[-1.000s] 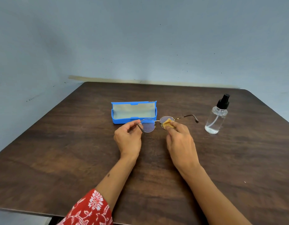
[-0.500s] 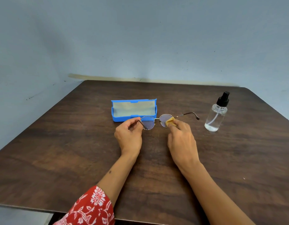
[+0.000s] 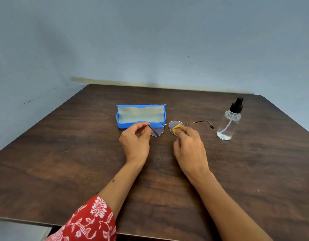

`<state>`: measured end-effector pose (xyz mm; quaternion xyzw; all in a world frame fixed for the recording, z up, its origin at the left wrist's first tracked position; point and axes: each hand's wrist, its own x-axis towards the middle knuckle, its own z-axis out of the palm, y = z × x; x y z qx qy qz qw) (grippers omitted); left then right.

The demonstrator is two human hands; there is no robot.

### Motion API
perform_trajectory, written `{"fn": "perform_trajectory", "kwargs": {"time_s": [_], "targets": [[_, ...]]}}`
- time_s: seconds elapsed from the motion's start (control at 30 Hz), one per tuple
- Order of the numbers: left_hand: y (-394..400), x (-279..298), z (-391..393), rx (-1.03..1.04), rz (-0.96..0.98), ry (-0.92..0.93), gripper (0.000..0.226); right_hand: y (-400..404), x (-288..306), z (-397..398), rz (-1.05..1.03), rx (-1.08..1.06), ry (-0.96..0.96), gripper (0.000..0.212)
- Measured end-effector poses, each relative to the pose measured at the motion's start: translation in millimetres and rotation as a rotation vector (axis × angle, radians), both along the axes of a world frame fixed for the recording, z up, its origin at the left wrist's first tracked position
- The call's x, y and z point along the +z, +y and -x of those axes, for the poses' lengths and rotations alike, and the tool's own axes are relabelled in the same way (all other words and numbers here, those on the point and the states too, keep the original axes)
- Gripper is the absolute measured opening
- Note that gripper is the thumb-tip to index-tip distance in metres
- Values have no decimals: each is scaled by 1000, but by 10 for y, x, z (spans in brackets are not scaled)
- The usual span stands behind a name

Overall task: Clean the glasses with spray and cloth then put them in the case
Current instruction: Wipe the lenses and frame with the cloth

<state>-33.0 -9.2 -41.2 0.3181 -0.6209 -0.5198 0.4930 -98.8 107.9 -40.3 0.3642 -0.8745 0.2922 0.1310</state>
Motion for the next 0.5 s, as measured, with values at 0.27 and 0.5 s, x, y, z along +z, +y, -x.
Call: {"fn": "perform_trajectory", "kwargs": {"time_s": [0.27, 0.5], "targets": [[-30, -13, 41, 9, -33, -18, 18, -39, -10, -2, -28, 2, 8, 42], [-42, -18, 56, 11, -15, -23, 18, -40, 9, -4, -28, -36, -3, 42]]}}
